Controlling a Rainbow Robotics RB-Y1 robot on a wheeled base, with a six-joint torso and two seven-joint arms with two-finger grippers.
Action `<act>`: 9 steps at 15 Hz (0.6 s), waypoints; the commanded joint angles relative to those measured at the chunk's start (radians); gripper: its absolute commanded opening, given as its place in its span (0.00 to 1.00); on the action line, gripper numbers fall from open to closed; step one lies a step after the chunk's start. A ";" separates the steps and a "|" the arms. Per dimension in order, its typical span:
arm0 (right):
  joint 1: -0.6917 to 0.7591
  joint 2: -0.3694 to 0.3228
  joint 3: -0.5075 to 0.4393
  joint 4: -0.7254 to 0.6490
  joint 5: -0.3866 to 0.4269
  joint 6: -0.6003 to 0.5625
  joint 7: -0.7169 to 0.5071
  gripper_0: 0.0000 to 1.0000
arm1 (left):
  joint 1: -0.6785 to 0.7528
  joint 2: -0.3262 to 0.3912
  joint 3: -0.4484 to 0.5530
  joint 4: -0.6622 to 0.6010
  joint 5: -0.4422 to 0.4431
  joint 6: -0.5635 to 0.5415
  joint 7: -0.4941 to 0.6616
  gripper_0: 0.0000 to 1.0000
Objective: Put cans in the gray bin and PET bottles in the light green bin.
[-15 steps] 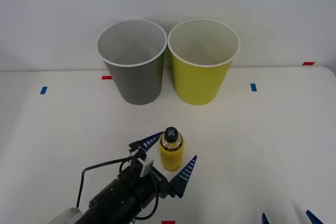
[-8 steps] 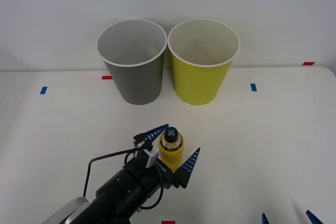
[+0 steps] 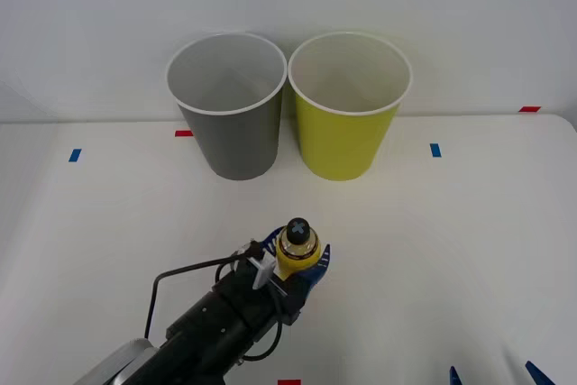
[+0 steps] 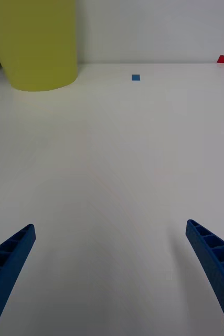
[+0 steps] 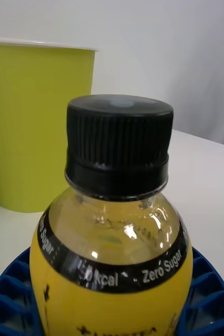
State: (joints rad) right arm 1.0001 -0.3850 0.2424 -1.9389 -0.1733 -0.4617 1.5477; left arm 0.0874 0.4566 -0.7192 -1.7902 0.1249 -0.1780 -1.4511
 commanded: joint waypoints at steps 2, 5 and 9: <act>0.000 0.000 0.000 0.000 0.000 0.000 0.000 1.00 | -0.001 0.014 -0.002 -0.008 -0.011 0.018 0.000 0.00; 0.000 0.000 0.000 0.000 0.000 0.000 0.000 1.00 | 0.002 0.077 0.009 -0.179 -0.016 0.256 0.002 0.00; 0.000 0.000 0.000 0.000 0.000 0.000 0.000 1.00 | 0.002 0.154 0.077 -0.468 0.024 0.647 0.015 0.00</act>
State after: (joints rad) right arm 1.0001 -0.3850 0.2424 -1.9389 -0.1733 -0.4617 1.5478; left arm 0.0880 0.5664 -0.6849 -2.1121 0.1261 0.2986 -1.4443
